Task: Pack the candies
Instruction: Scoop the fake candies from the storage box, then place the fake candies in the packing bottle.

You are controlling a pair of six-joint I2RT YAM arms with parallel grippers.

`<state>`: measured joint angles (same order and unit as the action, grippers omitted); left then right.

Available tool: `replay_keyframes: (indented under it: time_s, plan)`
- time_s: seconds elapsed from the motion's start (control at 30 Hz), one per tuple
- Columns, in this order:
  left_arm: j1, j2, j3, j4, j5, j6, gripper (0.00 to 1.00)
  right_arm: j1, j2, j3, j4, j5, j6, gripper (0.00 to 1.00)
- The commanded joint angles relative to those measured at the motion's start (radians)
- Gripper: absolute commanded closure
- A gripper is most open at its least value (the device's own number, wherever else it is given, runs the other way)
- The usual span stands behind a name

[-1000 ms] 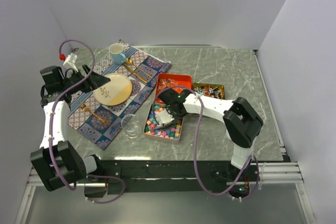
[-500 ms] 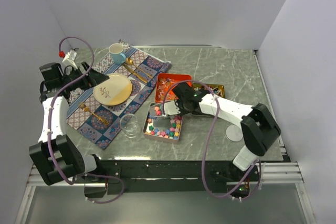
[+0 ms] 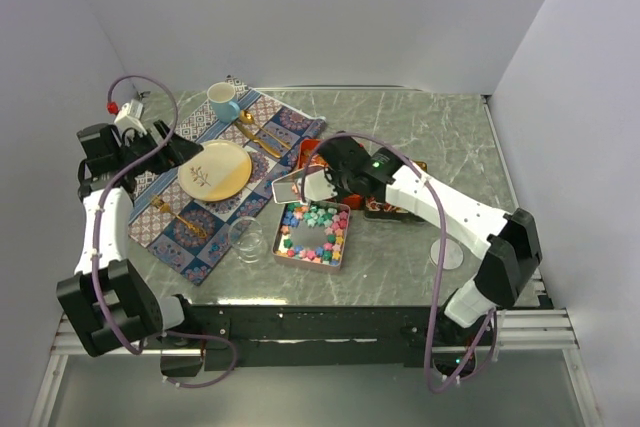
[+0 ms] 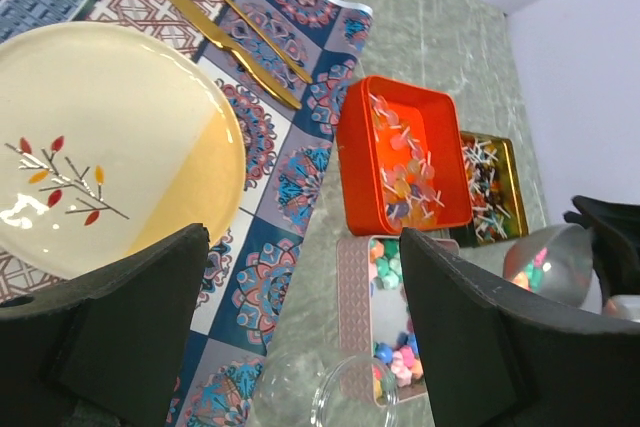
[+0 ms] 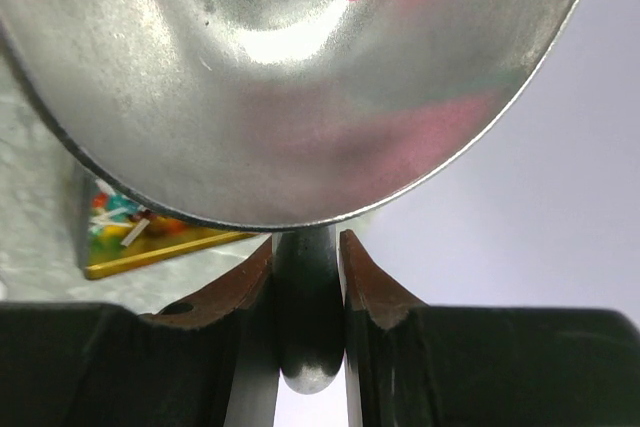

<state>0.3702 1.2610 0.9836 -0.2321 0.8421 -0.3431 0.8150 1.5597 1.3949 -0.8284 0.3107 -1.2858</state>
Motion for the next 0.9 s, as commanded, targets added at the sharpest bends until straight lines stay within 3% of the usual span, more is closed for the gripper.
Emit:
replay_keyframes:
  time_s: [0.0,0.3,0.67,0.87]
  plan:
    - [0.004,-0.09,-0.043,0.08,-0.064,-0.037,0.17,0.039,0.063,0.09,-0.071,0.099,-0.079,1.0]
    - [0.007,-0.207,-0.125,0.054,-0.291,-0.04,0.14,0.15,0.183,0.171,-0.078,0.232,-0.129,1.0]
    - [0.029,-0.301,-0.195,0.088,-0.287,-0.051,0.13,0.214,0.286,0.308,-0.104,0.315,-0.167,1.0]
    - [0.036,-0.324,-0.217,0.115,-0.281,-0.066,0.12,0.242,0.283,0.259,-0.051,0.424,-0.246,1.0]
